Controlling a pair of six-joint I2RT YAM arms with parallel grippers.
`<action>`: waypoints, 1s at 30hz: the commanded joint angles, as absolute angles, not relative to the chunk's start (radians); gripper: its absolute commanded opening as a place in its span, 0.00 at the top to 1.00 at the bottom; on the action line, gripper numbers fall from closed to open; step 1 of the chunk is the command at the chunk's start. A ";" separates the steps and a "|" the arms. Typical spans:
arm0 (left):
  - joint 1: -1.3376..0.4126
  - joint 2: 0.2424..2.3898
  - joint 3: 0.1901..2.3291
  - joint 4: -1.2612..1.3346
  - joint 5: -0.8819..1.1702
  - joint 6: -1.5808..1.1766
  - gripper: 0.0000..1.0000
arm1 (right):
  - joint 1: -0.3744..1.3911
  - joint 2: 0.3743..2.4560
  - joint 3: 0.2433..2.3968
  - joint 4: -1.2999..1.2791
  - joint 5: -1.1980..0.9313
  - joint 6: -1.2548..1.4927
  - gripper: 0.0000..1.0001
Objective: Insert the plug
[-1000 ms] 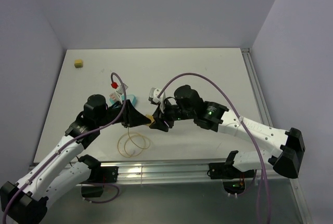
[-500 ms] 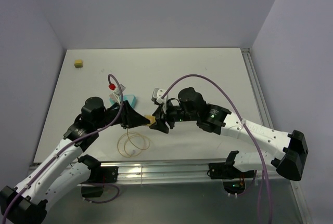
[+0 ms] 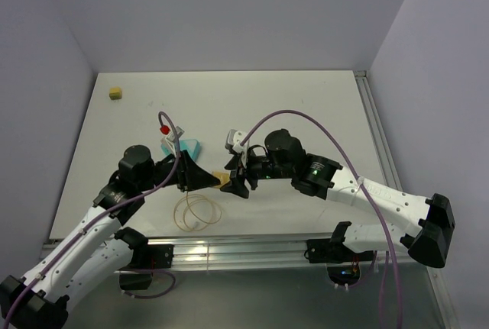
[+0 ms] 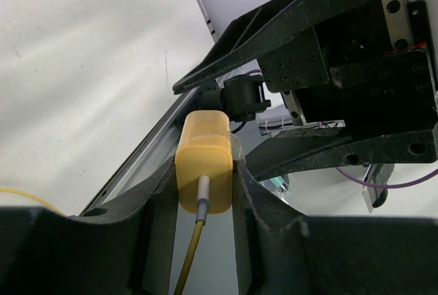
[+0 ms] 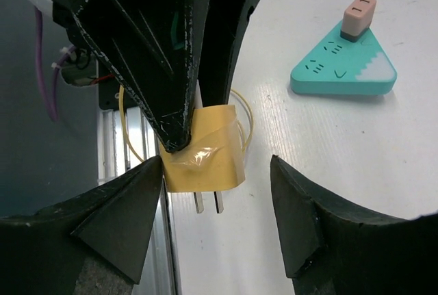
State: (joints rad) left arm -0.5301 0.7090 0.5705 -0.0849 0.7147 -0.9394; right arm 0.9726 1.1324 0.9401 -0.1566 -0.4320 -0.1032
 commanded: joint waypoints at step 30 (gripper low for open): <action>-0.534 0.701 0.561 -0.027 0.750 -0.979 0.83 | 0.966 1.172 0.976 -0.115 -0.494 -0.127 1.00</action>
